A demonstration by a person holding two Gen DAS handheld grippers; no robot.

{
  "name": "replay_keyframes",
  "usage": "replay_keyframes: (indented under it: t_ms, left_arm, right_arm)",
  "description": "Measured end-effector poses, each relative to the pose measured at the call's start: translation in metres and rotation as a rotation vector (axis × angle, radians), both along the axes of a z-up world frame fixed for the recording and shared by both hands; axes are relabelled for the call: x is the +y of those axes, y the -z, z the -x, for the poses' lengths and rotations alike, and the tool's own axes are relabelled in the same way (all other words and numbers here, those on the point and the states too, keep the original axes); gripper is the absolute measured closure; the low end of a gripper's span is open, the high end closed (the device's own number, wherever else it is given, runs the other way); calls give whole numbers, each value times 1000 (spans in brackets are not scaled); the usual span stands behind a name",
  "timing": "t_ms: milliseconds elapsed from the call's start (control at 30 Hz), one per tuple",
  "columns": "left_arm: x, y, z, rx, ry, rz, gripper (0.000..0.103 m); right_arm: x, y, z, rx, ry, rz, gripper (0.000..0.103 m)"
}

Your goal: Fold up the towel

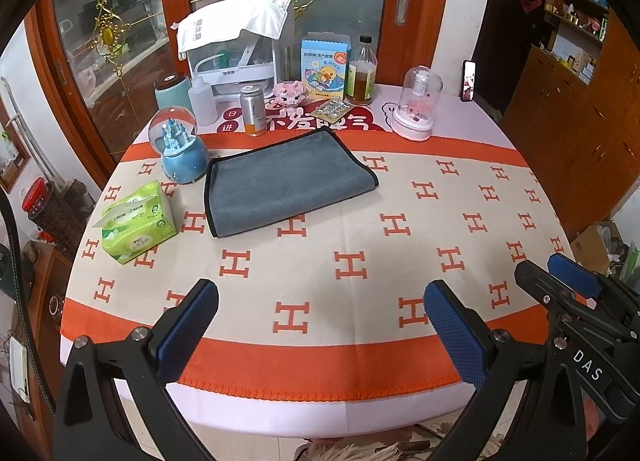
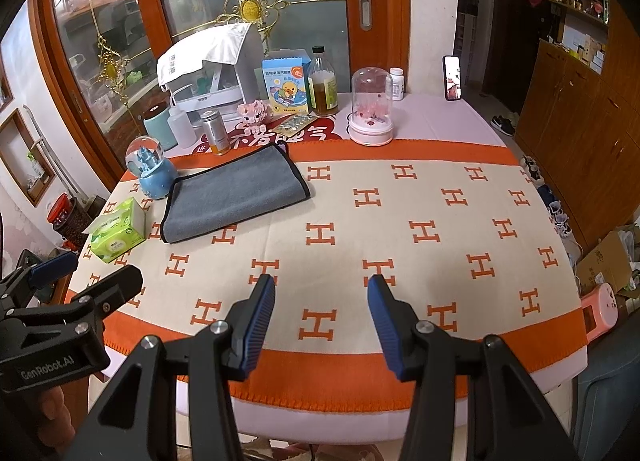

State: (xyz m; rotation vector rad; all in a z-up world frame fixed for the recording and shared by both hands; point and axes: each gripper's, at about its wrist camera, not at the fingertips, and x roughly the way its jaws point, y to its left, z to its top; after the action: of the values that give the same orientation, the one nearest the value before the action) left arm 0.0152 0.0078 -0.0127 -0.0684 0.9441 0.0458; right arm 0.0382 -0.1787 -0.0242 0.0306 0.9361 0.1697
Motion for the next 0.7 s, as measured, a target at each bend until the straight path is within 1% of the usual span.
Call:
replay_keyframes:
  t_ms: [700]
  left_arm:
    - [4,5,-5,5,-2,2,1]
  right_arm:
    - [10,5,-8,3,-5,22,54]
